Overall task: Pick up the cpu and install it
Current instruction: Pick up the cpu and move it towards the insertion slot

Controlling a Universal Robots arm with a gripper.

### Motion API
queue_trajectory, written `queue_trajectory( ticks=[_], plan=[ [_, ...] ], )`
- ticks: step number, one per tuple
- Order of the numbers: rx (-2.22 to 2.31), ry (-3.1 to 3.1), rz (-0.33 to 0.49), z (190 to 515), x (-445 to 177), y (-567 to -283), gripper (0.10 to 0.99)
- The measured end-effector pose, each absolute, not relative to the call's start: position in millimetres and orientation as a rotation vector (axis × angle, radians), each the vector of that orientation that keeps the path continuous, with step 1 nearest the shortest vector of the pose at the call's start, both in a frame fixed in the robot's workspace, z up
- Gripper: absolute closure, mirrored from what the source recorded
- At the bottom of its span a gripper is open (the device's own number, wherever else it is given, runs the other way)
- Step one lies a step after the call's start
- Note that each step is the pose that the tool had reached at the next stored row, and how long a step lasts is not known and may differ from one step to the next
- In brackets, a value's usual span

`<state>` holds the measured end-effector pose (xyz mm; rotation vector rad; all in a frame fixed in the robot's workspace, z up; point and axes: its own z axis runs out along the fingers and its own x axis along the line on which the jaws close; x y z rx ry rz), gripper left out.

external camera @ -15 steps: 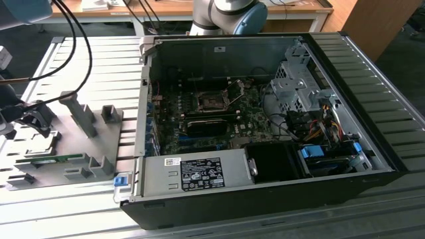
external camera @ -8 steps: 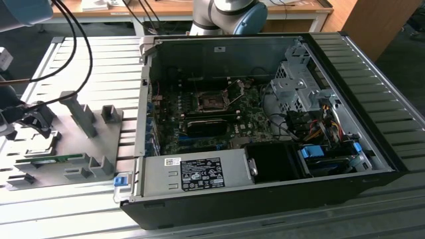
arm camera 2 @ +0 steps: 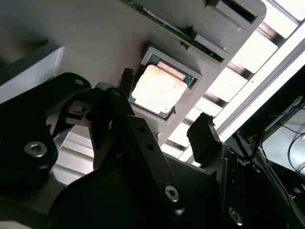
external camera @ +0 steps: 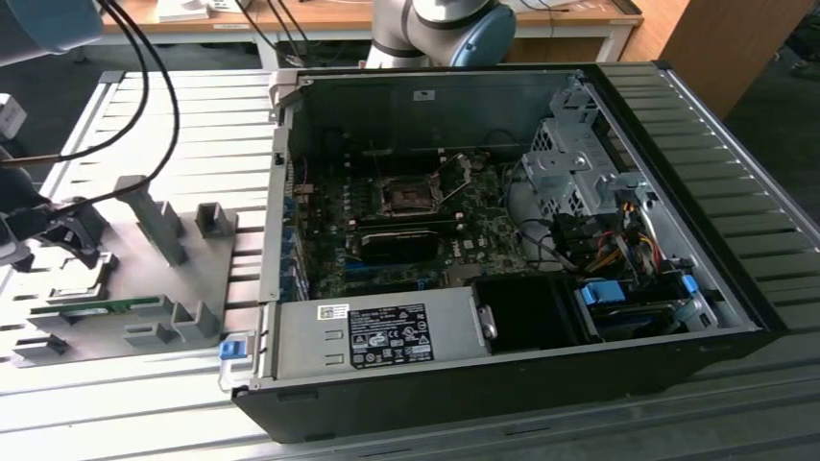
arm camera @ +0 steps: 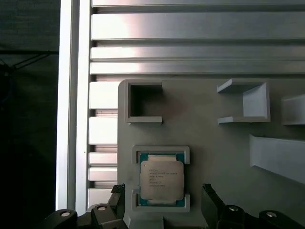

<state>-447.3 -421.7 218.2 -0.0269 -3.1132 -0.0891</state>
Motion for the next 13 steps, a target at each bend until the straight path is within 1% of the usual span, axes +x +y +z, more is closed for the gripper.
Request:
queue_trajectory(
  ticks=[13],
  plan=[
    [-0.013,-3.113,-0.089,205.3,-447.5,-423.4,0.353]
  ],
)
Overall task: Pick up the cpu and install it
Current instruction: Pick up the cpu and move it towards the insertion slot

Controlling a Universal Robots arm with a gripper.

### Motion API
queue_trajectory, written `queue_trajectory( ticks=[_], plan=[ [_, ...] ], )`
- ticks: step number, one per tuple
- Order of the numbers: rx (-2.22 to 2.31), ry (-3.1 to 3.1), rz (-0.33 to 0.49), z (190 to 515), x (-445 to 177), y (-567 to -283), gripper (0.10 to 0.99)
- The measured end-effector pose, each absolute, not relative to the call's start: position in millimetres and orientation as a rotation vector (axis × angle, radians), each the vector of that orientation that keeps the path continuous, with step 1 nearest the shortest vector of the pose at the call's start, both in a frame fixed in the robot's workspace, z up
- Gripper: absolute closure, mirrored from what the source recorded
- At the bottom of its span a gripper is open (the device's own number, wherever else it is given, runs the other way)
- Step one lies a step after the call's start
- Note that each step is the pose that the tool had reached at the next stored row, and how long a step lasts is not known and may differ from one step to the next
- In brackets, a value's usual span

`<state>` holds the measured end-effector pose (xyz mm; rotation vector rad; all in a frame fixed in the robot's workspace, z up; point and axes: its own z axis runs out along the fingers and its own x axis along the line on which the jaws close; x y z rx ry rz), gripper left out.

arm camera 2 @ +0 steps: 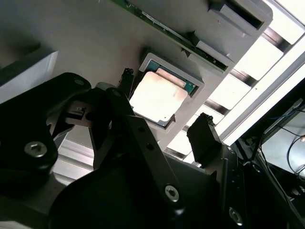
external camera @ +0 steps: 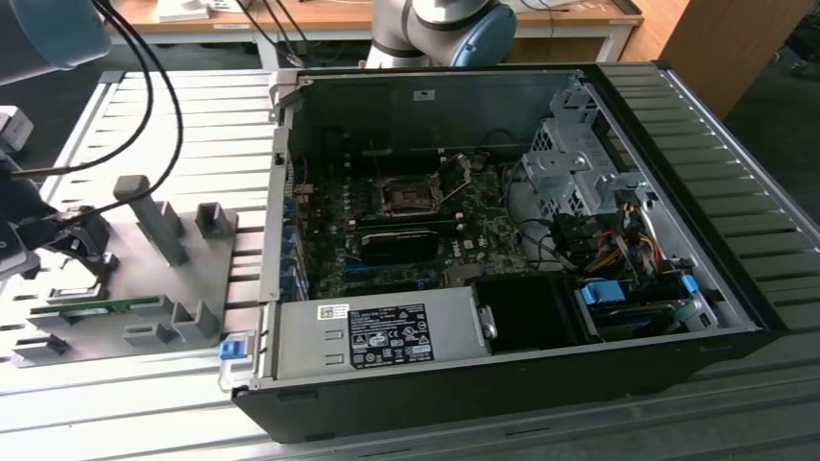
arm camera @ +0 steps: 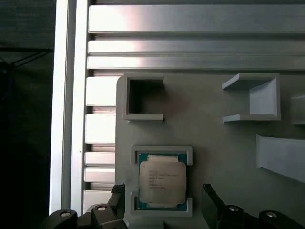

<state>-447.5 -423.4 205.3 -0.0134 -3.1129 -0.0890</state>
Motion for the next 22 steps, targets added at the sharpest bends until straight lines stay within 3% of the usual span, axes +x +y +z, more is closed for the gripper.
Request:
queue_trajectory(
  ticks=[22],
  plan=[
    [-0.011,-3.114,-0.09,191.8,-447.6,-423.3,0.353]
  ],
)
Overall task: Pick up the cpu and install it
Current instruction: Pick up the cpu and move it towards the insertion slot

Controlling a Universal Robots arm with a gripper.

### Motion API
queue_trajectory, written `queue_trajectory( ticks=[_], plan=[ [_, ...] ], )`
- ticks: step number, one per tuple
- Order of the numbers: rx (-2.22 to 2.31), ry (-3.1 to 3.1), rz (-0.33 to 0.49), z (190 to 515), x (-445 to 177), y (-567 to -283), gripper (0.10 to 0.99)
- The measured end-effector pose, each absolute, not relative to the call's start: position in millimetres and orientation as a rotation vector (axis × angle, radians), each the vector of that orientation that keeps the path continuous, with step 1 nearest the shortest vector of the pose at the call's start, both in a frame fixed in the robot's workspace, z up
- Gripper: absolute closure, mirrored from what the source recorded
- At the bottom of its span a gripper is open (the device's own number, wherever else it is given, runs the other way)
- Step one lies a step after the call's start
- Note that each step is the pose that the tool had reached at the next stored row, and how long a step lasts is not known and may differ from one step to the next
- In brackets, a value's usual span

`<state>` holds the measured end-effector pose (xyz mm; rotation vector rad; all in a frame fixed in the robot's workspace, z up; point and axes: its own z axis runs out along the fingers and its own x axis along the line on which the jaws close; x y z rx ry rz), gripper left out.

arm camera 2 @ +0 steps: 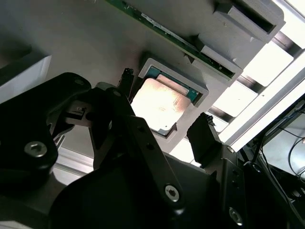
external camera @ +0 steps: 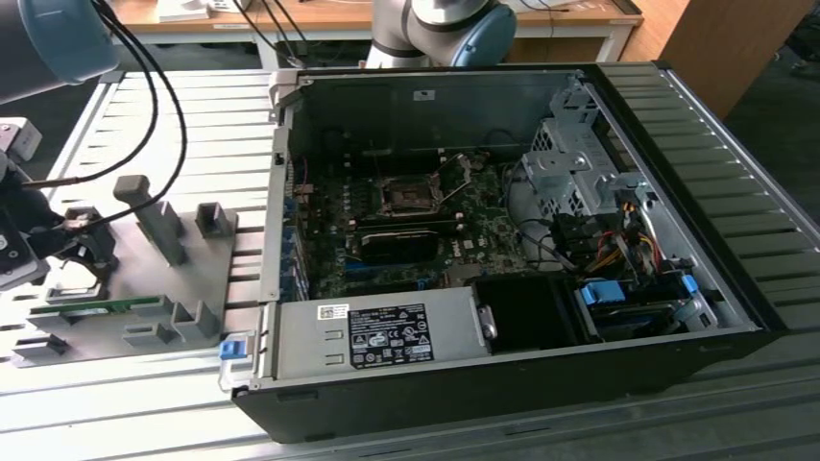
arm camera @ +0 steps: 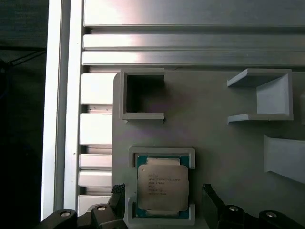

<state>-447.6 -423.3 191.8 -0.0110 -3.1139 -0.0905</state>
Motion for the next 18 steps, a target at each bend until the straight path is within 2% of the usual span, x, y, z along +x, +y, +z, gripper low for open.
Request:
queue_trajectory(
  ticks=[14,16,17,18],
  plan=[
    [-0.002,-3.114,-0.092,187.2,-447.5,-423.1,0.353],
    [-0.002,-3.113,-0.092,187.1,-447.6,-421.9,0.369],
    [-0.002,-3.114,-0.092,187.0,-447.6,-421.1,0.435],
    [-0.002,-3.114,-0.092,187.0,-447.5,-420.1,0.435]
  ],
)
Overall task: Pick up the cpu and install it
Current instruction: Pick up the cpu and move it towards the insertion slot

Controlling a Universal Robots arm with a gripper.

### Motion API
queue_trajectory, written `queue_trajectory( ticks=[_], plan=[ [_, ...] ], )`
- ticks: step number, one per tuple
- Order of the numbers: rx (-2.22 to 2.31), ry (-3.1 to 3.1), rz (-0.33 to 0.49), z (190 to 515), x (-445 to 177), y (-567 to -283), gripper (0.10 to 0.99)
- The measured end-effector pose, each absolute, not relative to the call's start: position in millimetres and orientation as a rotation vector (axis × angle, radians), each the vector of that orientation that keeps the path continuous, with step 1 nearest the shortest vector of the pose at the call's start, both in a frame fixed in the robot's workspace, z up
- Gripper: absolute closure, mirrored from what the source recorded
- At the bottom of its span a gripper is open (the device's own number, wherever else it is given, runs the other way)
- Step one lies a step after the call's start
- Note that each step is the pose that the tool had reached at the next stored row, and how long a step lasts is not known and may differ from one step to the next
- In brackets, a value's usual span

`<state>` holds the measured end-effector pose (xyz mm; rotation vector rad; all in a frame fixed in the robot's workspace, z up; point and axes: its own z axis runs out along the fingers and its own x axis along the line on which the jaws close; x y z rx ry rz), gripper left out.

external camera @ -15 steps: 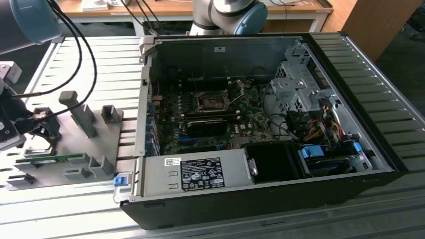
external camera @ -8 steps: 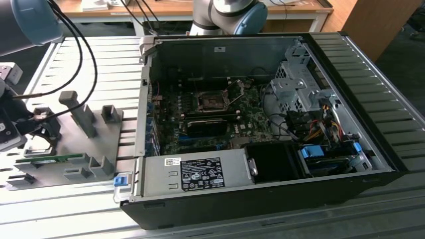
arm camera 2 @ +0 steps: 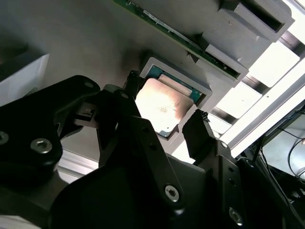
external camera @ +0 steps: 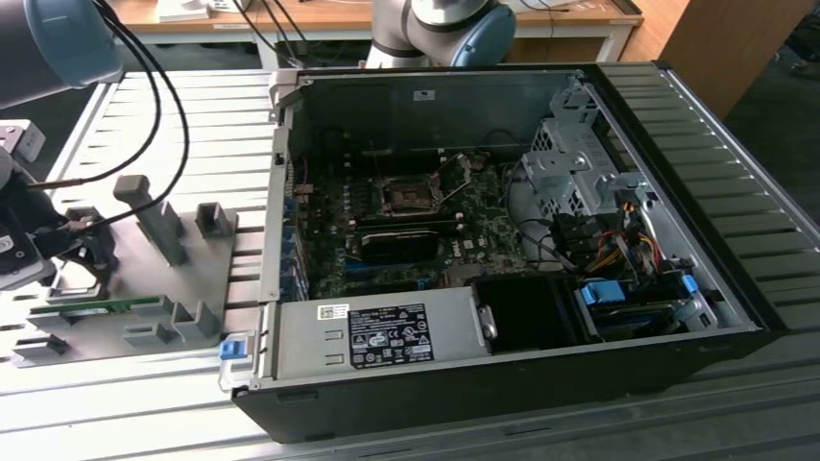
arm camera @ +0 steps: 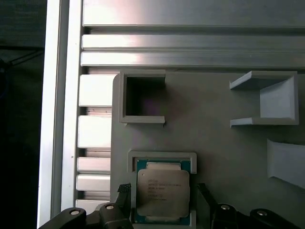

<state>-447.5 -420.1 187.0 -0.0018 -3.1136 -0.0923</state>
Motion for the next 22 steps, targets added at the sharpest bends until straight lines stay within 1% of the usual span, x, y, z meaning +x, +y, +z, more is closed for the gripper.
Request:
queue_trajectory(
  ticks=[22],
  plan=[
    [0.014,-3.114,-0.09,183.9,-449.5,-416.3,0.435]
  ],
)
